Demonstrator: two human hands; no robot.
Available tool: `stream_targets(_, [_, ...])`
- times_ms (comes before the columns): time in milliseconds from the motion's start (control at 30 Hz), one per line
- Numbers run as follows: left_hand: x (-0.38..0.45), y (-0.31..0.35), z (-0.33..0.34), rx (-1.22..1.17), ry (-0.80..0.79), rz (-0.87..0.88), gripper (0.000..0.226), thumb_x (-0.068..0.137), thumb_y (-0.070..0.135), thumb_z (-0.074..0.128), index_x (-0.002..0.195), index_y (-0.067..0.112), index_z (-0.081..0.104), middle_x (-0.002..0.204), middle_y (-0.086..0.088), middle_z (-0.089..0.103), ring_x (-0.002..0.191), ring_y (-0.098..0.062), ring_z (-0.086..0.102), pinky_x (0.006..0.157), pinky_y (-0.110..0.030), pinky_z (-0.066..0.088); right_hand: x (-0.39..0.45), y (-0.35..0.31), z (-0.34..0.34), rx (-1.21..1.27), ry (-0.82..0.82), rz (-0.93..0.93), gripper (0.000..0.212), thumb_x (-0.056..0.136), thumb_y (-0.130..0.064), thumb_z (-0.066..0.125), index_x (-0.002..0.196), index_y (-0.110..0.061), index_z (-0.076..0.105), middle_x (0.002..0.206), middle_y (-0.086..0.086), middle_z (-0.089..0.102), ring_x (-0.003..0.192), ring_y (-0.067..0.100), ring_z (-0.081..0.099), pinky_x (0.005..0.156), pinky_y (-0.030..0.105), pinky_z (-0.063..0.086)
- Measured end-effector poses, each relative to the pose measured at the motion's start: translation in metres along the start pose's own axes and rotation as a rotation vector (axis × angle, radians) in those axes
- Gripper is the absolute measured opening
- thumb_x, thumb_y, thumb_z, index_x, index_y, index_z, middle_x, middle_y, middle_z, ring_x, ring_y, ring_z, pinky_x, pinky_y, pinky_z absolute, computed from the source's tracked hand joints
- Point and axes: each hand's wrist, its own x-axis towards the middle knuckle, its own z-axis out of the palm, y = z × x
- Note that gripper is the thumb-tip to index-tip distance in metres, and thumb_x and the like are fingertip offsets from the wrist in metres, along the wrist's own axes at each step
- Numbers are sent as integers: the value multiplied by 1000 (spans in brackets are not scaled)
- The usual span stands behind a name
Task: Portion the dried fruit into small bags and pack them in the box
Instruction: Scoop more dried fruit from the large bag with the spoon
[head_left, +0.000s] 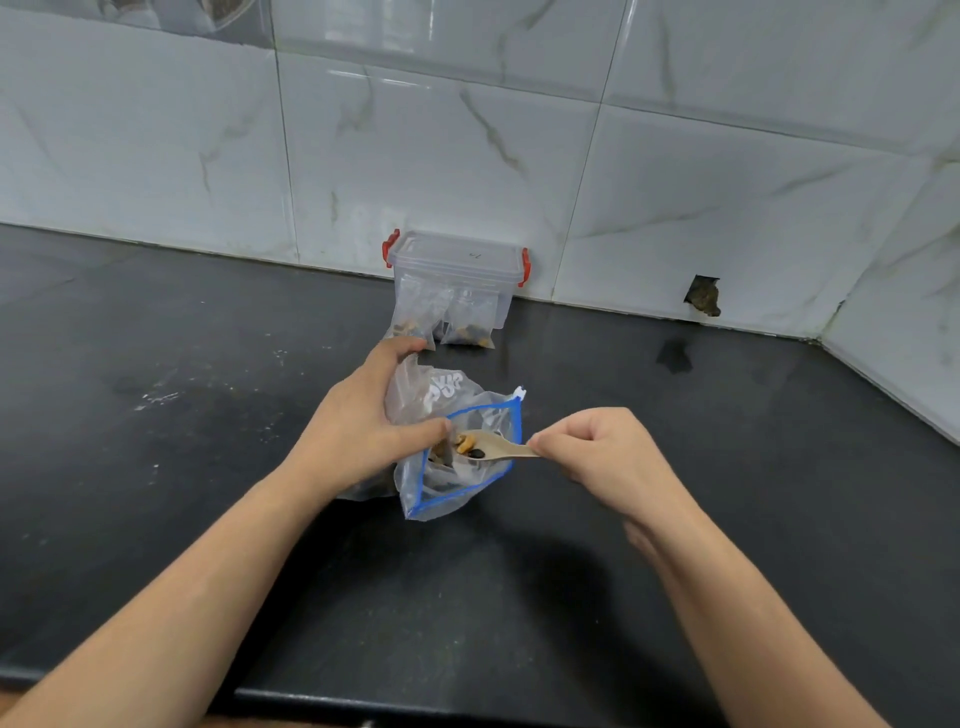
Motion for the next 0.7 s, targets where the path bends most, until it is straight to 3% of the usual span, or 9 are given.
stream_targets(167, [3, -7, 3, 157, 148, -40, 68, 81, 57, 59, 134, 20, 39, 128, 0, 54, 117, -20, 51, 84, -29, 37, -3, -10, -19, 96, -28, -7, 15, 82, -15, 65, 72, -6, 74, 41, -8, 33, 35, 4, 23, 34, 12, 20])
stream_targets(300, [1, -11, 6, 182, 177, -130, 59, 86, 58, 47, 130, 19, 41, 126, -11, 47, 112, -28, 50, 80, -30, 35, 1, -19, -24, 144, -25, -8, 15, 82, -16, 65, 75, -7, 75, 40, -8, 32, 34, 4, 22, 34, 13, 19])
stream_targets(400, [1, -13, 6, 178, 203, -210, 64, 86, 61, 40, 134, 19, 38, 127, -17, 39, 116, -36, 47, 88, -36, 38, 4, -23, -22, 159, -24, 2, 15, 82, -17, 65, 76, -8, 75, 41, -6, 32, 36, 5, 20, 35, 16, 16])
stream_targets(467, [2, -14, 4, 194, 223, -218, 66, 86, 63, 37, 135, 20, 36, 126, -19, 44, 118, -37, 45, 93, -41, 38, 5, -23, -20, 179, -25, 13, 15, 83, -17, 66, 79, -6, 75, 42, -6, 33, 36, 5, 19, 36, 16, 14])
stream_targets(567, [2, -12, 0, 190, 254, -182, 68, 85, 62, 44, 136, 18, 34, 123, -17, 51, 117, -33, 46, 91, -42, 39, 8, -23, -18, 215, -23, 35, 18, 83, -18, 65, 81, -3, 74, 43, -5, 32, 36, 6, 19, 38, 16, 13])
stream_targets(700, [1, -1, -9, 118, 424, -4, 80, 73, 51, 70, 137, 20, 34, 129, -3, 48, 116, -20, 49, 94, -46, 44, 11, -25, -18, 276, -34, 63, 16, 84, -19, 65, 77, -9, 75, 43, -6, 32, 36, 6, 19, 39, 15, 13])
